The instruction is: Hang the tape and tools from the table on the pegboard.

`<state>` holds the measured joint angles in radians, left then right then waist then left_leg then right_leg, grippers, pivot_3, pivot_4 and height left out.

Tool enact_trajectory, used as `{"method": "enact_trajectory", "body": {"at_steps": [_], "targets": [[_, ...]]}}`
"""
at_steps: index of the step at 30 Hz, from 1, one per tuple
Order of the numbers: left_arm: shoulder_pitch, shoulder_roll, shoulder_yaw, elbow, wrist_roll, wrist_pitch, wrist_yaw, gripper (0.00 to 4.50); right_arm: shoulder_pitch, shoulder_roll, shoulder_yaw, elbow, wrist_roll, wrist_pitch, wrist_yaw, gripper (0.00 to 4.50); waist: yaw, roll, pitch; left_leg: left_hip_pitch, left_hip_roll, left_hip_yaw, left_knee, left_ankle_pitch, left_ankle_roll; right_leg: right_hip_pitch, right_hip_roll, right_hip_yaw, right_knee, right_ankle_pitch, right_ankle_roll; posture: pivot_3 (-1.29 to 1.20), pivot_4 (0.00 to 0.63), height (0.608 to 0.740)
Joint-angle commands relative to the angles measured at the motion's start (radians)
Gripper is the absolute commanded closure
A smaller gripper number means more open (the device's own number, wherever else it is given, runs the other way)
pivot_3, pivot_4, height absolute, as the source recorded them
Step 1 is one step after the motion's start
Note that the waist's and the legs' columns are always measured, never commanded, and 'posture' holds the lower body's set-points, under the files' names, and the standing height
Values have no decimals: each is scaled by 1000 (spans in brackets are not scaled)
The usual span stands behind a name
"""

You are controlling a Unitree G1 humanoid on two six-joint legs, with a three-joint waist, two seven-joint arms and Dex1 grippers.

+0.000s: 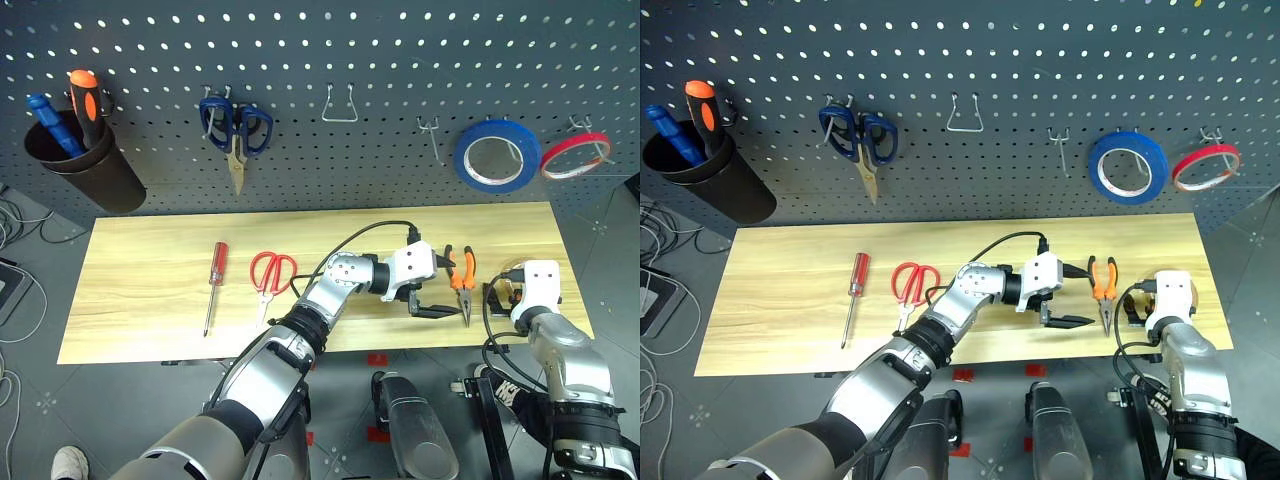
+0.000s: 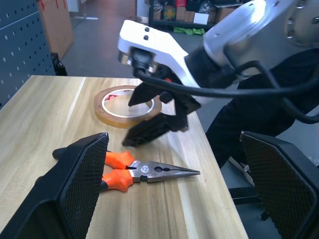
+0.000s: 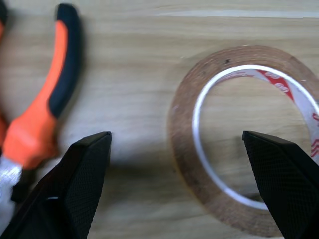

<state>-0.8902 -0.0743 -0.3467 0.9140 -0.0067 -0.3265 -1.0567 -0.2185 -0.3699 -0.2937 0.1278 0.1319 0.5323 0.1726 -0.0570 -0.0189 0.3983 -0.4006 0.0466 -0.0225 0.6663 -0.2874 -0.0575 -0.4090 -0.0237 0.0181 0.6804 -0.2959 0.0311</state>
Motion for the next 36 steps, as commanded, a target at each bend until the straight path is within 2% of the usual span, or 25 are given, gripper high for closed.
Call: {"method": "enact_trajectory", "body": {"at_steps": [1, 6, 9, 19, 20, 28, 36], "targets": [[-4, -27, 8, -39, -7, 26, -8, 32, 15, 6, -19, 32, 9, -24, -10, 0, 0, 0, 0, 0, 0, 0, 0, 0, 0, 0, 0, 0, 0, 0, 0, -88, 443, 740], [-6, -30, 16, -65, -11, 58, -16, 32, 11, 22, -37, 46, 46, -14, -8, 0, 1, 0, 0, 0, 0, 0, 0, 0, 0, 0, 0, 0, 0, 0, 0, -81, 439, 740], [-9, -30, 17, -78, -12, 69, -21, 0, 6, 28, -46, 52, 62, -5, -9, 574, 1, 0, 0, 0, 0, 0, 0, 2, -3, 0, 0, 0, 0, 0, 0, -79, 434, 740], [-15, -35, 23, -75, -7, 68, -26, 0, -4, 10, -34, 75, 43, -7, -10, 3895, 3, -1, 0, 0, 0, 1, -1, 2, -4, 0, 0, 0, 0, 0, 1, -79, 430, 740], [-9, -35, 22, -80, -7, 68, -30, 0, -4, 5, -30, 78, 36, -7, -12, 4048, 3, -1, 0, 0, 0, 1, -1, 2, -4, 0, 0, 0, 0, 0, 1, -80, 427, 740], [45, -12, 20, -165, -15, 98, -64, 0, 4, -29, 7, 44, -10, -38, -29, 4046, 3, 0, 0, 0, 0, 1, -1, 3, -6, 0, -1, 0, 0, 0, 1, -84, 398, 740], [146, 67, 51, -425, -72, 270, -52, 0, 153, -40, 138, -278, -119, -126, -21, 4046, 3, 2, -2, -3, 0, 2, -2, 4, -7, -4, -1, 1, 0, 0, 2, -91, 342, 740]]}}
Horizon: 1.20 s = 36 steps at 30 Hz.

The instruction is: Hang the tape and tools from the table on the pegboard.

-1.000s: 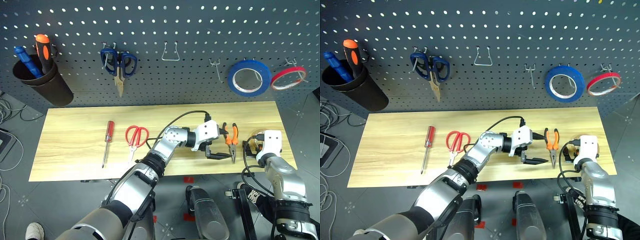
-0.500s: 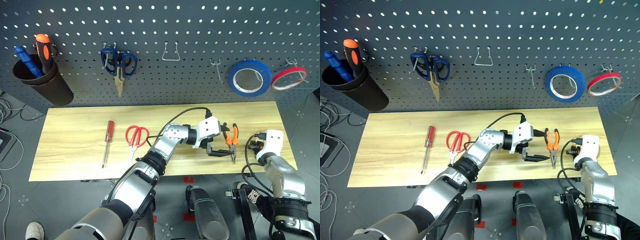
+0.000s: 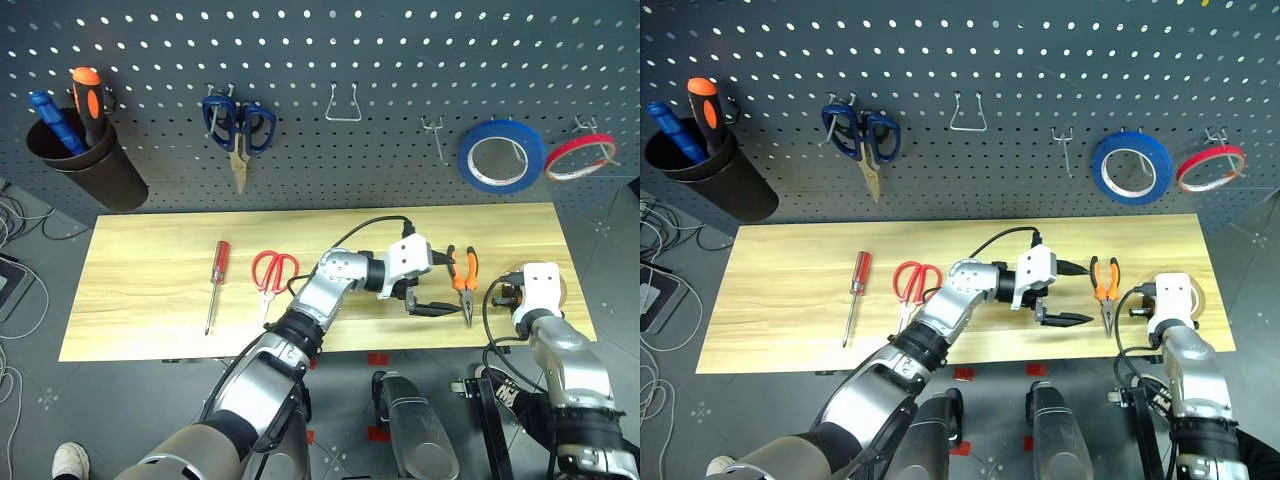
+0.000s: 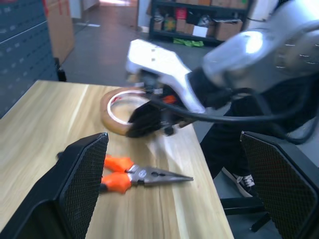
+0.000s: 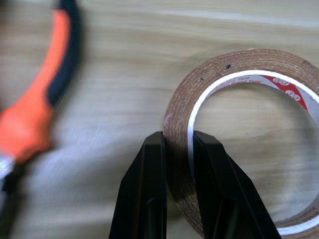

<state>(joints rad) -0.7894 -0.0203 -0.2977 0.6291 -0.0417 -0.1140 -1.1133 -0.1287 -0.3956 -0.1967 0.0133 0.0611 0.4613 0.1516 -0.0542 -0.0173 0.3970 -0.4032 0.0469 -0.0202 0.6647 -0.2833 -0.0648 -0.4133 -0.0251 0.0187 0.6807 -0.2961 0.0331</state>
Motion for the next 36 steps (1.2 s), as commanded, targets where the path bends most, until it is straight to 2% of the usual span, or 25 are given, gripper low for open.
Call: {"method": "enact_trajectory", "body": {"at_steps": [1, 4, 7, 13, 16, 20, 24, 28, 36], "targets": [[78, 34, 2, -206, -45, 81, 3, 0, 104, -4, 62, -231, -65, -69, -5, 4046, 0, 3, -3, -1, 0, 0, 0, 0, -1, -1, 0, 0, 0, 0, 0, -90, 336, 740], [166, 94, 14, -401, -76, 177, 27, 0, 219, -16, 127, -370, -148, -138, -14, 4046, 0, 7, -9, -7, 1, -2, 0, 2, -4, -7, 1, -1, 2, 0, 0, -87, 313, 740], [267, 160, 43, -617, -116, 308, 79, 0, 339, -55, 205, -454, -293, -294, -44, 4046, 3, 11, -16, -11, 1, -4, 0, 4, -7, -10, 0, -3, 2, 0, 0, -80, 290, 740], [336, 201, 143, -840, -178, 487, 242, 0, 397, -115, 247, -373, -483, -629, -164, 4046, 10, 8, -54, -12, -2, -4, 3, 5, -8, -9, -3, -3, 1, 2, 2, -53, 255, 740], [344, 219, 157, -896, -183, 528, 294, 0, 354, -119, 248, -311, -517, -714, -199, 4046, 20, 2, -74, -12, -2, -4, 3, 5, -8, -8, -3, -4, 0, 2, 3, -20, 240, 740], [347, 206, 189, -954, -179, 559, 407, 0, 173, -92, 286, -202, -549, -799, -217, 4046, 23, 0, -89, -11, -2, -4, 3, 5, -8, -8, -3, -3, 0, 2, 2, 18, 224, 740], [336, 184, 168, -947, -167, 557, 471, 0, 17, -73, 302, -78, -543, -887, -228, 4046, 29, -1, -102, -11, -2, -4, 3, 5, -8, -8, -3, -4, 1, 2, 2, 37, 214, 740], [321, 173, 144, -932, -165, 545, 496, 0, -112, -73, 315, 47, -534, -964, -219, 4046, 42, -3, -107, -12, -2, -4, 4, 5, -8, -8, -3, -4, 1, 2, 2, 56, 207, 740], [307, 181, 126, -913, -167, 523, 501, 0, -241, -74, 311, 224, -497, -1032, -185, 4046, 55, -3, -111, -12, -2, -4, 8, 5, -8, -8, -3, -4, 2, 3, 1, 61, 201, 740]]}}
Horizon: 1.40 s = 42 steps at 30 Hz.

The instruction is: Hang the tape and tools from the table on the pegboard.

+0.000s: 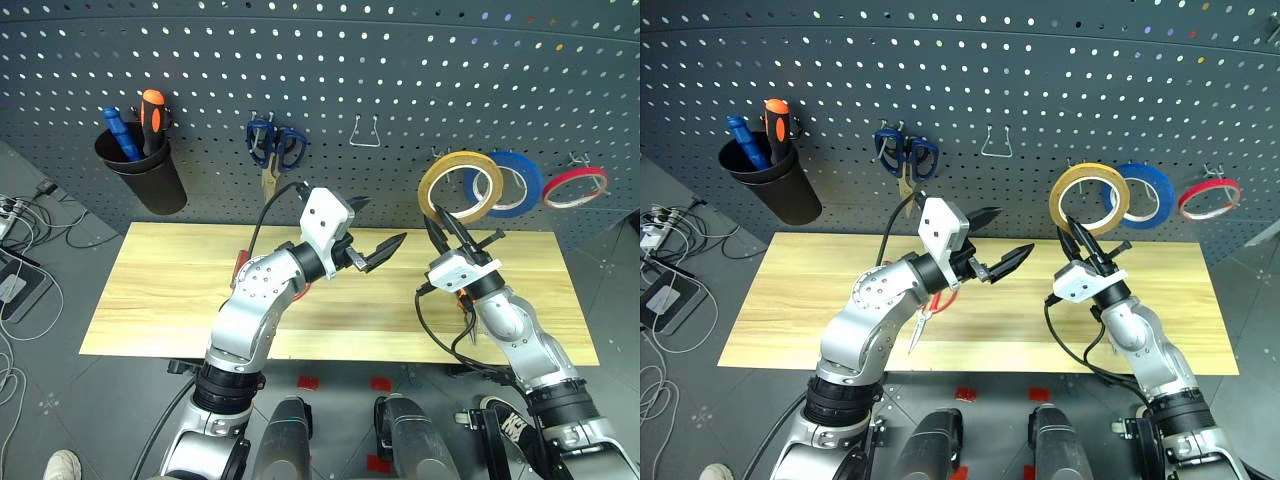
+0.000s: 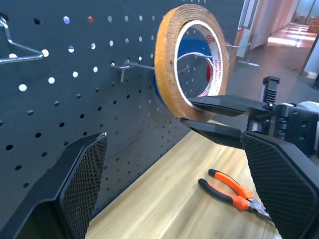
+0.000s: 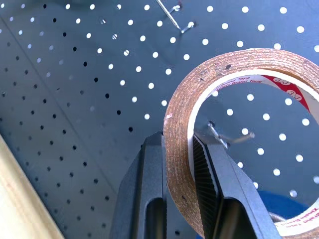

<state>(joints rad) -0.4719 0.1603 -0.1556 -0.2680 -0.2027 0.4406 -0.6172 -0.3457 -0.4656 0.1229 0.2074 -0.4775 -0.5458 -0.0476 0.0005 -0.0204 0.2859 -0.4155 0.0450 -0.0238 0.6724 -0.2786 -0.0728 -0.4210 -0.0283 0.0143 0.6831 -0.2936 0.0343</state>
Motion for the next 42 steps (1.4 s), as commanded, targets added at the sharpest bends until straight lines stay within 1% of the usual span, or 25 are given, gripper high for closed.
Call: {"method": "enact_trajectory", "body": {"at_steps": [1, 7, 9, 12, 14, 15, 16, 19, 20, 23, 24, 27, 31, 35, 39, 42], "targets": [[-10, 1, -18, -14, -6, -33, 4, 0, -30, -3, -10, 46, 49, -26, 21, 4046, 0, 0, 0, 0, 0, 0, 1, 0, 0, 0, 0, 0, 0, 0, 0, 61, 201, 740], [-8, 2, -28, -10, -7, -41, 4, 0, -31, 16, -21, 80, 103, 4, 66, 4046, 1, 0, -3, -1, 0, 0, 4, 0, 0, 0, 0, 0, 3, 0, 0, 50, 199, 740], [-7, 0, -30, -10, -8, -42, 5, 0, -9, 29, -16, 62, 136, 22, 97, 3316, 1, 0, -4, -1, 0, 0, 4, 0, 0, 0, 0, 0, 5, 0, 0, 47, 198, 740], [2, 0, -39, -13, -11, -41, -1, 0, 28, 37, -10, 29, 154, 44, 132, 2414, 2, 0, -6, -1, 0, 0, 5, 0, 1, 0, 0, 0, 5, 0, 0, 42, 200, 740], [8, 1, -47, -12, -12, -43, -6, 0, 55, 44, -16, 1, 162, 62, 142, 1701, 2, 0, -7, -1, 0, 0, 5, 0, 1, 0, 0, 0, 5, 0, 0, 38, 202, 740], [10, 3, -50, -8, -11, -46, -8, 0, 69, 47, -18, -15, 167, 76, 149, 1412, 2, 0, -7, -1, 0, 1, 5, -1, 1, 0, 0, 0, 6, 0, 0, 34, 204, 740], [14, 5, -52, -5, -10, -46, -7, 0, 84, 49, -21, -32, 172, 91, 156, 1009, 1, 0, -8, -1, 0, 1, 5, -1, 1, 0, 0, 0, 6, 0, 0, 29, 206, 740], [43, 24, -58, 11, 0, -64, -18, 0, 149, 66, -36, -88, 203, 193, 183, 32, 1, 1, -10, -1, 0, 0, 5, -1, 1, 0, 0, 0, 7, 0, 0, 20, 218, 740], [56, 35, -65, 17, 7, -78, -26, 0, 173, 77, -41, -106, 220, 254, 198, 32, 1, 1, -12, -1, 0, 0, 5, -1, 1, 0, 0, 0, 7, 0, 0, 19, 221, 740], [98, 78, -95, 40, 30, -132, -59, 0, 238, 120, -57, -173, 289, 531, 268, 32, 1, 1, -15, 0, 0, 1, 5, -1, 1, 0, 0, 1, 7, 0, 0, 3, 235, 740], [106, 94, -110, 57, 45, -162, -72, 0, 251, 143, -79, -200, 319, 614, 267, 32, 1, 1, -15, 0, 0, 0, 5, -1, 1, 0, 0, 1, 7, 0, 0, 1, 239, 740], [112, 116, -129, 111, 65, -223, -94, 0, 248, 186, -136, -260, 367, 834, 253, 32, -1, 1, -15, 0, 0, 0, 6, -1, 2, 0, 0, 1, 8, 0, 0, -10, 259, 740], [109, 131, -140, 177, 79, -285, -127, 0, 188, 219, -203, -287, 399, 1101, 212, 32, -2, 1, -15, 0, 0, 0, 7, -2, 4, 0, 0, 1, 8, 0, 0, -16, 275, 740], [99, 136, -150, 227, 90, -329, -157, 0, 128, 200, -220, -278, 391, 1246, 201, 32, -3, 2, -14, 0, 0, 0, 7, -4, 8, 0, 0, 1, 8, 0, 0, -9, 316, 740], [85, 130, -154, 257, 96, -351, -170, 0, 69, 207, -267, -232, 413, 1347, 180, 32, -3, 2, -12, 0, -1, 0, 7, -6, 10, 0, 0, 2, 8, 0, 0, -5, 334, 740], [84, 118, -148, 247, 86, -330, -156, 0, 35, 221, -298, -221, 434, 1412, 166, 32, -5, 4, -9, 0, 0, 0, 7, -6, 11, 0, 0, 2, 8, 0, 0, -5, 350, 740]]}}
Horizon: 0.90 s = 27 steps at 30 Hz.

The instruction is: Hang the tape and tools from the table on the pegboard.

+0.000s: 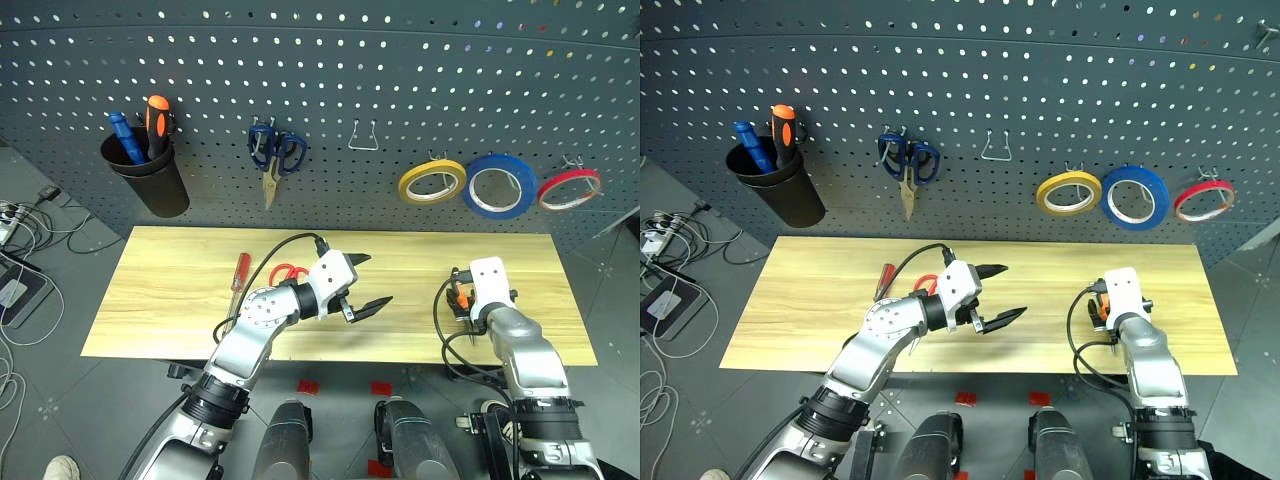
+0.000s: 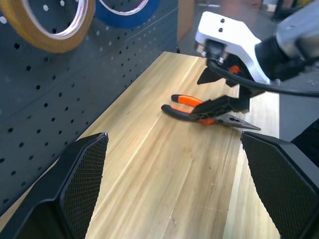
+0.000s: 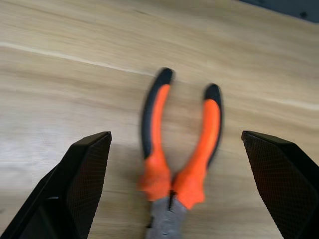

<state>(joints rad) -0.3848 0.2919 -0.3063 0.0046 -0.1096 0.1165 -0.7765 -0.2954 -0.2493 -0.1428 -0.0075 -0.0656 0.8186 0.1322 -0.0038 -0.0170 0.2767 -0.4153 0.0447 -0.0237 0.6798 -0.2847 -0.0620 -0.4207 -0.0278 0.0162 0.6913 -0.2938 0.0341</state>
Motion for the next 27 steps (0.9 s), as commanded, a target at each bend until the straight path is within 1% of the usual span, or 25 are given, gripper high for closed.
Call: {"method": "enact_trajectory", "body": {"at_steps": [1, 8, 11, 15, 22, 26, 27], "targets": [[1, -16, 3, -36, -10, 3, 6, 0, -25, 7, -38, -4, 30, 63, -17, 32, -1, 1, 2, 0, 0, 0, 0, 0, 0, 0, 0, 0, 0, 0, 0, -1, 360, 740], [39, -8, -4, -82, 0, 20, 12, 0, -77, 16, -62, 49, 63, 110, -31, 32, -6, 3, 21, 0, 0, 0, 0, -1, 1, 0, 0, 1, 0, 0, 0, 14, 379, 740], [43, -4, -1, -97, -5, 34, 10, 0, -95, 2, -54, 83, 69, 102, -23, 32, -5, 4, 28, 0, 0, 0, 0, -1, 1, 0, 0, 1, 1, 0, 0, 23, 389, 740], [43, -3, -10, -113, -16, 43, -4, 0, -104, -23, -57, 135, 72, 91, -18, 32, -5, 3, 40, 0, 0, 0, 0, -1, 1, 0, 0, 1, 1, 0, 0, 32, 403, 740], [47, -14, -27, -150, -34, 66, -28, 0, -129, -39, -67, 197, 91, 81, -30, 32, -4, 2, 47, 0, 0, 0, 0, -1, 1, 0, 0, 1, 0, 0, 0, 37, 417, 740], [53, -10, -33, -160, -32, 70, -41, 0, -147, -27, -81, 208, 113, 97, -34, 32, -4, 1, 51, 0, 0, -1, 0, -1, 1, 0, 0, 1, 0, 0, 0, 35, 418, 740], [51, -11, -32, -160, -33, 71, -42, 0, -151, -22, -88, 205, 120, 103, -35, 204, -4, 1, 53, 1, 0, -1, 0, -1, 1, 0, 0, 1, 0, 0, 0, 35, 418, 740]]}}
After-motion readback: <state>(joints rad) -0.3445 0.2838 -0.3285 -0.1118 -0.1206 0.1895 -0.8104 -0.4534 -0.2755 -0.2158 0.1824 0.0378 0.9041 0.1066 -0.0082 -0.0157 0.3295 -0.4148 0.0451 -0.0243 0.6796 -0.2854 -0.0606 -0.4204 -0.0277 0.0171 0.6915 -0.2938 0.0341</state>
